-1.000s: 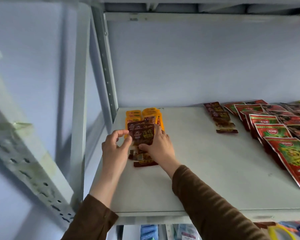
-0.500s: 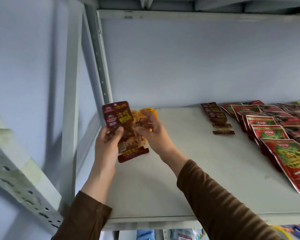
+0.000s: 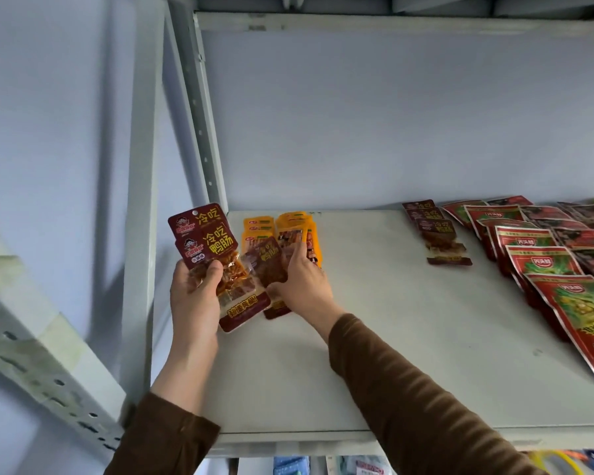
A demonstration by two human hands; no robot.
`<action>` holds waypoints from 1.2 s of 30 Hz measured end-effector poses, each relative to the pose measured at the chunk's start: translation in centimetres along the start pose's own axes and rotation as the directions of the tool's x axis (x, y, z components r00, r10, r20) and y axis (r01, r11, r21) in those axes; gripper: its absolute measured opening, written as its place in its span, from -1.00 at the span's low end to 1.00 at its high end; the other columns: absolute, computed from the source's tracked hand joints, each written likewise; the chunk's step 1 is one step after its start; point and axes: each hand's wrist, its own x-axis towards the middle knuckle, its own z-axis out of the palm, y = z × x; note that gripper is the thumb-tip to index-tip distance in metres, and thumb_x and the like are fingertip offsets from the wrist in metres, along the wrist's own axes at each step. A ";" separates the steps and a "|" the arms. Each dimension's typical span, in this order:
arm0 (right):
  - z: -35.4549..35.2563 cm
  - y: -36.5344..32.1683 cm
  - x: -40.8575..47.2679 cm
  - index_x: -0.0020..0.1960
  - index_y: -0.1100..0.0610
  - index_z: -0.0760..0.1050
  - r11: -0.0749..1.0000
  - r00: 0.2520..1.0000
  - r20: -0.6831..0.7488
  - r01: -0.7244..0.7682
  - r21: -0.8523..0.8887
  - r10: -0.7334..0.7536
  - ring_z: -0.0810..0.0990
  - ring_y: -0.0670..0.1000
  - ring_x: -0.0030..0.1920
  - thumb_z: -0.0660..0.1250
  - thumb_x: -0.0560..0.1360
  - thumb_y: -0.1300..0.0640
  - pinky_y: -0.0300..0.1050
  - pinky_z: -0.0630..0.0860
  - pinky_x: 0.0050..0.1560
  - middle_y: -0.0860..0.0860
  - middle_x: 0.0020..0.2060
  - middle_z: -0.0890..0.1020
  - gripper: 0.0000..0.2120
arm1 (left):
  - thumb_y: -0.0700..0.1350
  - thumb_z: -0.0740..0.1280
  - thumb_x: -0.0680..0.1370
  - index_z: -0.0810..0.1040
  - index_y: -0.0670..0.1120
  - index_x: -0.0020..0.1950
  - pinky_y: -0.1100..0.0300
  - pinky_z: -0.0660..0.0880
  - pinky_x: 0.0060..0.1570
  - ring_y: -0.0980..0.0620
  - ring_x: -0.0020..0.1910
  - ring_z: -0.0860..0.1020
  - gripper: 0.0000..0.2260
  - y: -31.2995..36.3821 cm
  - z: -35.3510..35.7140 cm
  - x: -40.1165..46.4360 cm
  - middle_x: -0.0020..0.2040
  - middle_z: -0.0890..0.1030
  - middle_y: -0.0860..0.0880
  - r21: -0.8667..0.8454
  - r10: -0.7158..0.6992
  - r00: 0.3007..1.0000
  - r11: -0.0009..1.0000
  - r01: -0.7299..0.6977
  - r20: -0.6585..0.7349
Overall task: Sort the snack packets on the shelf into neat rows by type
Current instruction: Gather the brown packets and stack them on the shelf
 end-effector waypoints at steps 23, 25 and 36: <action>-12.9 10.2 -3.8 0.29 0.04 0.41 0.664 0.984 -0.154 0.058 0.746 0.088 0.65 0.02 0.11 0.29 0.61 0.23 0.04 0.56 0.19 0.01 0.08 0.68 -0.72 | -0.33 0.30 0.61 0.38 0.18 0.41 -0.18 0.64 0.08 -0.10 0.13 0.68 -0.49 -1.7 16.8 -8.5 0.21 0.66 -0.04 0.090 -0.144 0.803 0.990 0.113 0.578; -14.6 12.6 -3.9 0.36 0.02 0.35 0.825 0.961 -0.244 0.029 0.565 0.133 0.63 -0.06 0.10 0.33 0.58 0.21 0.01 0.58 0.15 -0.05 0.11 0.65 -0.61 | -0.28 0.30 0.61 0.38 0.16 0.36 -0.02 0.66 0.05 -0.02 0.11 0.68 -0.56 -2.5 19.6 -9.7 0.19 0.67 0.00 0.132 -0.191 0.781 0.981 0.140 0.595; -19.8 22.5 -1.0 0.54 0.08 0.24 0.909 0.898 -0.188 -0.357 0.215 0.397 0.56 0.07 0.23 0.36 0.58 0.05 -0.03 0.53 0.14 0.06 0.29 0.55 -0.42 | 0.12 0.24 0.62 0.48 -0.01 0.34 -0.05 0.28 0.30 -0.16 0.36 0.32 -0.65 -6.5 30.2 -8.7 0.32 0.45 -0.10 0.730 -0.197 0.730 0.418 -0.541 0.654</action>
